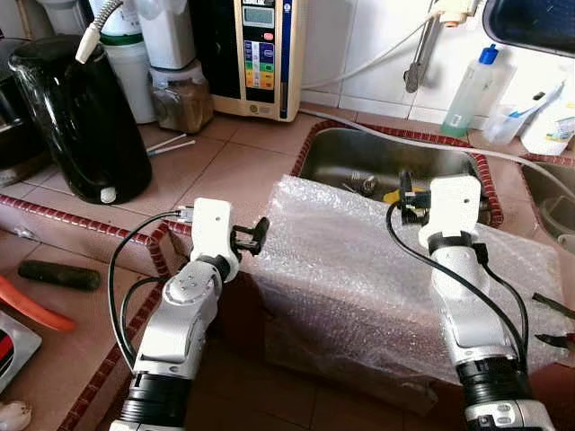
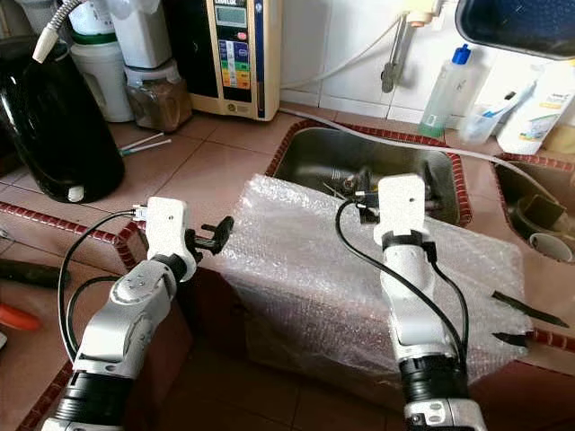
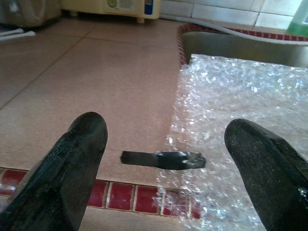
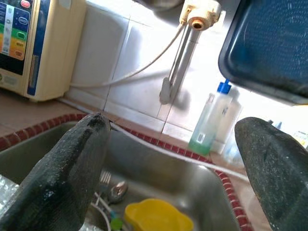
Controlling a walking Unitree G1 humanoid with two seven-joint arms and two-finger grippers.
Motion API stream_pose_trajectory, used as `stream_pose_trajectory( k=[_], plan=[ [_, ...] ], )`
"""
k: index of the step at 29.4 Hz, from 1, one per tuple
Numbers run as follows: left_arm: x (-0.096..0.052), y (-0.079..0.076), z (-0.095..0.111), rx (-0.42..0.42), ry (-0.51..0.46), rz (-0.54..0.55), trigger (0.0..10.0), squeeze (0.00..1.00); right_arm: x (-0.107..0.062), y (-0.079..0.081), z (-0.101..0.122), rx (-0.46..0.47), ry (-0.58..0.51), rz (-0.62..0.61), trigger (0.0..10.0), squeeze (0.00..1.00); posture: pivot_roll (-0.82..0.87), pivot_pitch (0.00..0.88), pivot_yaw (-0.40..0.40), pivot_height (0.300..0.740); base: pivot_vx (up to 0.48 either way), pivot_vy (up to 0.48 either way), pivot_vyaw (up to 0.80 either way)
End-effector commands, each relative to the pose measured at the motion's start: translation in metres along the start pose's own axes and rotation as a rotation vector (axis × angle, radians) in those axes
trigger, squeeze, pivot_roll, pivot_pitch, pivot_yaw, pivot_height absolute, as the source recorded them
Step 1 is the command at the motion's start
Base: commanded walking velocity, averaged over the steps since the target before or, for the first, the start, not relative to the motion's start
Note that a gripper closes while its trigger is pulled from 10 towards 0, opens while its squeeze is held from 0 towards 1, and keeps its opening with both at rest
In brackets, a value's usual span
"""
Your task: Kitchen organization
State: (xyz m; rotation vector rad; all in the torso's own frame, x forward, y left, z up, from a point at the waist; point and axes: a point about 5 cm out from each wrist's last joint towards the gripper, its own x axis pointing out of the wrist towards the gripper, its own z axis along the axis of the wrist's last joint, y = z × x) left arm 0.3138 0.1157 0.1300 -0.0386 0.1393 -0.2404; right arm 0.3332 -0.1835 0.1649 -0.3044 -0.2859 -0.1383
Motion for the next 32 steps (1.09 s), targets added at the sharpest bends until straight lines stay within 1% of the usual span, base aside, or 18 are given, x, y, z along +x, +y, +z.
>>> stream_pose_trajectory(
  k=[1,4,6,8,10,13,16,17,18,21,24,25,26,28,32],
  plan=[
    [0.000,0.000,0.006,0.000,-0.031,0.009,10.0,0.00,0.005,-0.003,0.004,-0.012,-0.020,-0.006,10.0,0.00,0.08,0.000,-0.017,0.740,0.000,0.000,0.00],
    [0.001,0.000,0.008,0.000,-0.046,0.011,10.0,0.00,0.009,-0.001,0.009,0.005,-0.032,0.001,10.0,0.00,0.08,0.000,-0.021,0.740,0.000,0.000,0.00],
    [0.000,0.000,0.011,0.011,-0.071,0.022,10.0,0.00,0.012,-0.002,0.013,0.102,-0.015,-0.009,10.0,0.00,0.08,0.000,-0.024,0.740,0.000,0.000,0.00],
    [-0.001,0.001,0.014,0.012,-0.089,0.026,10.0,0.00,0.011,-0.004,0.018,0.139,-0.026,-0.015,10.0,0.00,0.08,0.000,-0.025,0.740,0.000,0.000,0.00],
    [-0.004,0.002,0.018,0.029,-0.110,0.032,10.0,0.00,0.004,-0.007,0.024,0.128,-0.050,0.003,10.0,0.00,0.08,0.000,-0.026,0.740,0.000,0.000,0.00],
    [-0.007,0.004,0.020,0.055,-0.110,0.039,10.0,0.00,-0.004,-0.008,0.025,0.122,-0.053,0.023,10.0,0.00,0.08,0.000,-0.026,0.740,0.000,0.000,0.00],
    [-0.019,0.009,0.020,0.093,-0.109,0.028,10.0,0.00,-0.018,-0.009,0.023,0.109,-0.031,0.060,10.0,0.00,0.08,0.000,-0.029,0.740,0.000,0.000,0.00],
    [-0.024,0.013,0.017,0.102,-0.099,0.027,10.0,0.00,-0.024,-0.010,0.020,0.105,-0.015,0.075,10.0,0.00,0.08,0.000,-0.029,0.740,0.000,0.000,0.00],
    [-0.024,0.013,0.017,0.102,-0.099,0.027,10.0,0.00,-0.024,-0.010,0.020,0.105,-0.015,0.075,10.0,0.00,0.08,0.000,-0.029,0.740,0.000,0.000,0.00],
    [-0.031,0.019,0.009,0.104,-0.072,0.037,10.0,0.00,-0.033,-0.010,0.013,0.106,0.034,0.101,10.0,0.00,0.08,0.000,-0.024,0.740,0.000,0.000,-0.43],
    [-0.034,0.018,0.006,0.101,-0.061,0.040,10.0,0.00,-0.036,-0.010,0.012,0.106,0.051,0.107,10.0,0.00,0.08,0.000,-0.024,0.740,0.000,0.000,-0.78],
    [-0.034,0.017,0.006,0.101,-0.061,0.037,10.0,0.00,-0.036,-0.009,0.012,0.105,0.051,0.107,10.0,0.00,0.08,0.000,-0.024,0.740,0.000,0.000,-0.78],
    [-0.034,0.012,0.007,0.108,-0.065,0.022,10.0,0.00,-0.036,-0.007,0.013,0.114,0.056,0.108,10.0,0.00,0.08,0.000,-0.023,0.740,0.000,0.000,-0.78],
    [-0.034,0.011,0.007,0.110,-0.065,0.019,10.0,0.00,-0.036,-0.005,0.014,0.114,0.057,0.113,10.0,0.00,0.08,0.000,-0.023,0.740,0.000,0.000,-0.78],
    [-0.034,0.013,0.007,0.099,-0.061,0.030,10.0,0.00,-0.036,0.000,0.016,0.113,0.057,0.140,10.0,0.00,0.08,0.000,-0.027,0.740,0.000,0.000,-0.78]
  ],
)
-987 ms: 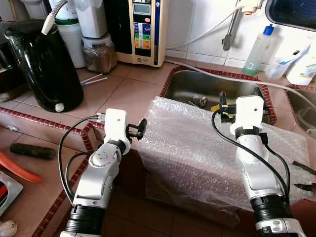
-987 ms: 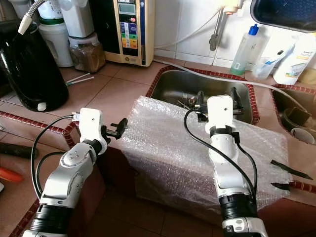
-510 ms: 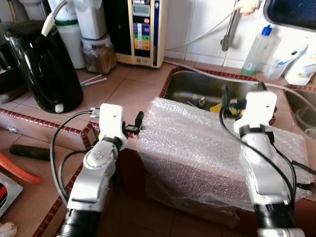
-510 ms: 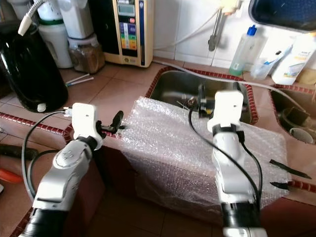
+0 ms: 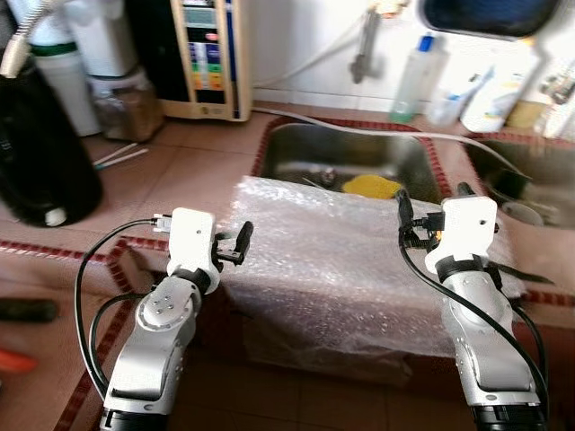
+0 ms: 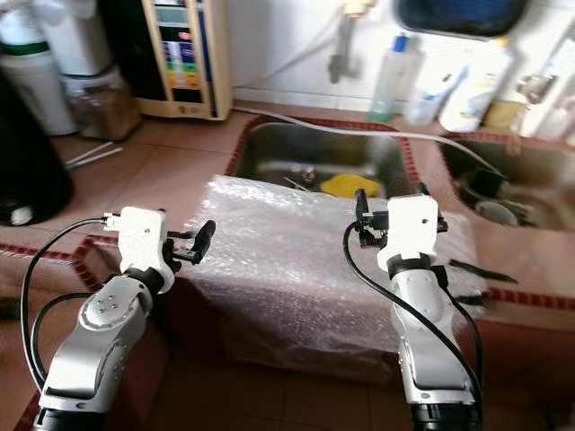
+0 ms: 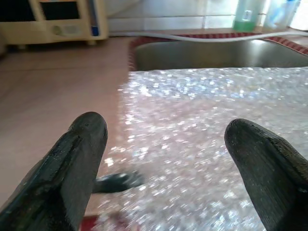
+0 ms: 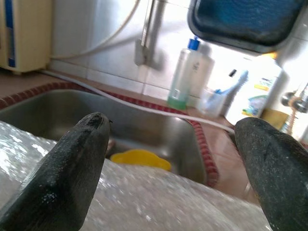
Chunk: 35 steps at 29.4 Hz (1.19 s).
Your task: Kitchen organization
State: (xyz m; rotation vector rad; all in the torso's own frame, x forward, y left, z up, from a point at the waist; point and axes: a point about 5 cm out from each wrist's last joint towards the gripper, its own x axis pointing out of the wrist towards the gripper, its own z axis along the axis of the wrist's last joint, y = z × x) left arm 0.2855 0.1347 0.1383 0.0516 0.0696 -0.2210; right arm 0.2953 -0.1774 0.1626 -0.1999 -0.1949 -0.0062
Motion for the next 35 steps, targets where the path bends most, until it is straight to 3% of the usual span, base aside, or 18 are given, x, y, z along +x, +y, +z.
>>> stream_pose_trajectory(
  k=[1,9,24,30,31,35],
  plan=[
    [0.000,0.002,0.003,-0.002,-0.007,0.002,10.0,0.00,0.001,0.002,0.007,-0.008,-0.019,0.022,10.0,0.00,0.08,0.000,-0.027,0.740,0.000,0.000,-0.78],
    [0.001,-0.002,0.003,-0.012,-0.003,-0.026,10.0,0.00,0.006,0.007,0.008,-0.020,-0.008,0.045,10.0,0.00,0.08,0.000,-0.031,0.740,0.000,0.000,-0.60],
    [0.002,-0.008,0.002,-0.017,0.006,-0.100,10.0,0.00,0.001,0.012,0.004,0.041,0.012,0.044,10.0,0.00,0.08,0.000,-0.002,0.740,0.000,0.000,-0.77],
    [0.003,-0.007,-0.002,-0.042,0.038,-0.129,10.0,0.00,-0.003,0.011,0.002,0.066,0.006,0.001,10.0,0.00,0.07,0.000,0.061,0.740,0.000,0.000,-0.66],
    [0.005,-0.008,-0.002,-0.024,0.047,-0.157,10.0,0.00,-0.006,0.010,-0.001,0.073,0.012,-0.027,10.0,0.00,0.07,0.000,0.100,0.740,0.000,0.000,0.00],
    [0.007,-0.010,-0.001,-0.014,0.061,-0.191,10.0,0.00,-0.010,0.011,-0.005,0.083,0.023,-0.054,10.0,0.00,0.07,0.000,0.105,0.740,0.000,0.000,0.00]
  ],
)
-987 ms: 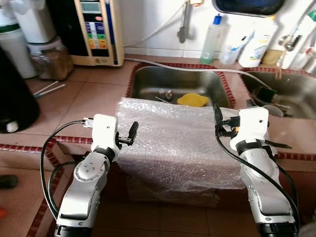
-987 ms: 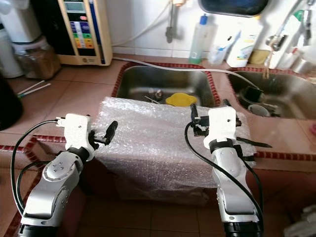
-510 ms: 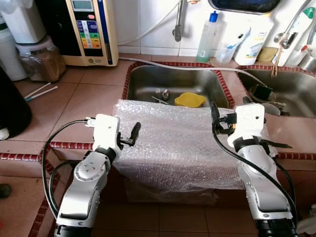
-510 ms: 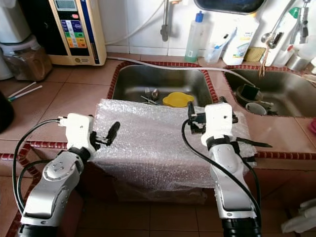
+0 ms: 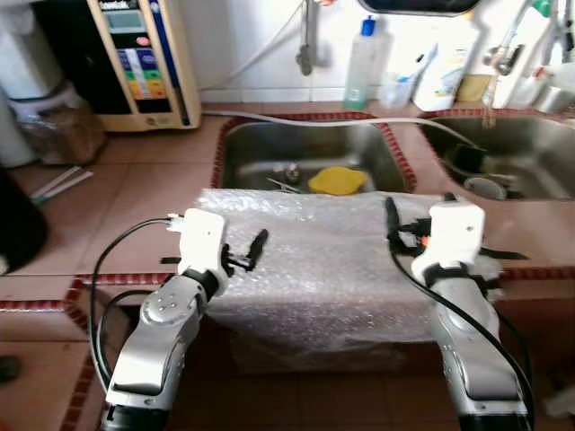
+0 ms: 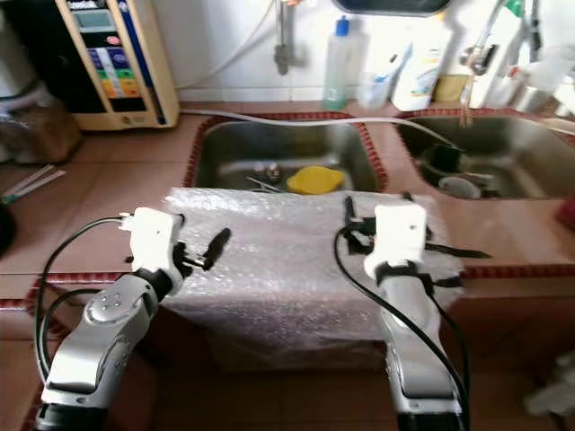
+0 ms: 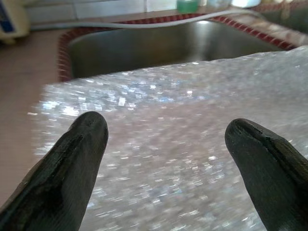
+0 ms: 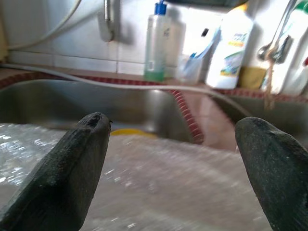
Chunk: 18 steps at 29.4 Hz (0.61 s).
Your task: Kitchen organization
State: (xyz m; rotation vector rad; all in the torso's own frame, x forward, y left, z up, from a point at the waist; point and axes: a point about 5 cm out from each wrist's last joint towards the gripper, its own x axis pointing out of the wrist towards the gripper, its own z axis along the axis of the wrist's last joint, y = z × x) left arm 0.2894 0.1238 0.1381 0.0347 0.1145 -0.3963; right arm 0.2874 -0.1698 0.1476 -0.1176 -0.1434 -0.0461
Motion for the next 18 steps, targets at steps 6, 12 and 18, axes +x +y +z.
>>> stream_pose_trajectory(
  k=[6,12,18],
  plan=[
    [0.0048,-0.0065,0.0007,0.016,0.027,-0.060,10.0,0.00,0.0005,0.0084,0.0017,0.013,-0.027,-0.002,10.0,0.00,0.08,0.000,0.120,0.740,0.000,0.000,0.00],
    [0.0050,-0.0081,-0.0006,-0.013,0.023,-0.056,10.0,0.00,0.0030,0.0083,0.0039,-0.002,-0.031,0.021,10.0,0.00,0.07,0.000,0.089,0.740,0.000,0.000,-0.11],
    [0.0032,-0.0067,-0.0021,-0.041,0.008,-0.023,10.0,0.00,0.0074,0.0069,0.0062,-0.019,-0.035,0.044,10.0,0.00,0.07,0.000,0.051,0.740,0.000,-0.259,-0.78]
  ],
)
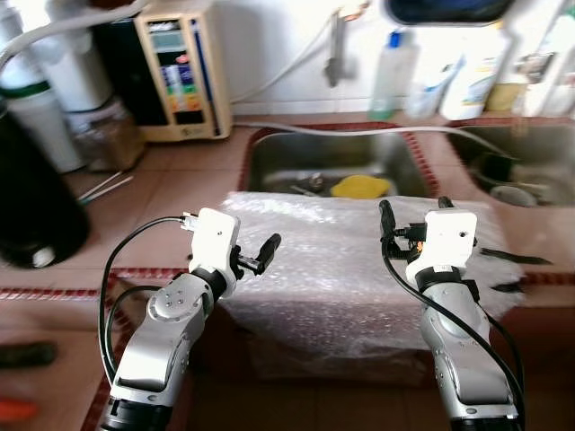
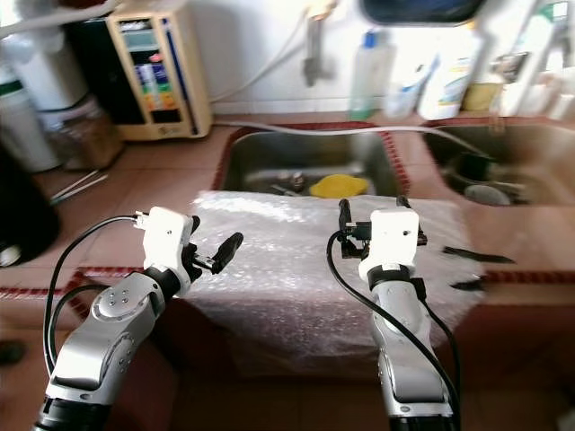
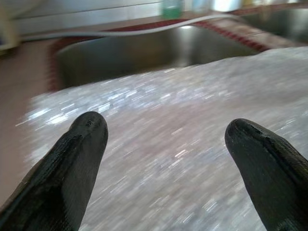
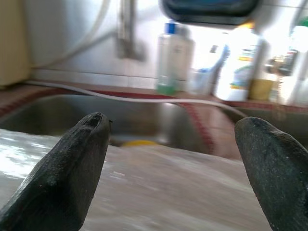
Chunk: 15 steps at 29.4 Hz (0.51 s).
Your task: Kitchen organization
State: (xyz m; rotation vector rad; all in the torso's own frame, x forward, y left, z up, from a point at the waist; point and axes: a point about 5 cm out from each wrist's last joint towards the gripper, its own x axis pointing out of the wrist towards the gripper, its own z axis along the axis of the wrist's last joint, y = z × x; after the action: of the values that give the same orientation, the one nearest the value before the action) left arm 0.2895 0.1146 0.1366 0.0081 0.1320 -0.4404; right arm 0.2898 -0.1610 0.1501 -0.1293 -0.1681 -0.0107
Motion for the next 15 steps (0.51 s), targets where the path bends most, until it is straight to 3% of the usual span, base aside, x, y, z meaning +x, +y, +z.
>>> stream_pose_trajectory(
  k=[1,6,15],
  plan=[
    [-0.0006,0.0017,-0.0012,-0.014,-0.004,0.023,10.0,0.00,0.0051,-0.0018,0.0028,-0.011,-0.008,0.009,10.0,0.00,0.07,0.000,0.051,0.740,0.000,-0.368,-0.79],
    [-0.0014,0.0019,-0.0028,-0.032,-0.011,0.043,10.0,0.00,0.0084,-0.0023,0.0052,-0.029,-0.007,0.039,10.0,0.00,0.06,0.000,0.005,0.740,0.000,-0.351,-0.80],
    [-0.0031,0.0041,-0.0045,-0.048,-0.014,0.066,10.0,0.00,0.0129,-0.0040,0.0061,-0.044,-0.007,0.060,10.0,0.00,0.07,0.000,-0.004,0.740,0.000,-0.320,-0.77]
  ],
)
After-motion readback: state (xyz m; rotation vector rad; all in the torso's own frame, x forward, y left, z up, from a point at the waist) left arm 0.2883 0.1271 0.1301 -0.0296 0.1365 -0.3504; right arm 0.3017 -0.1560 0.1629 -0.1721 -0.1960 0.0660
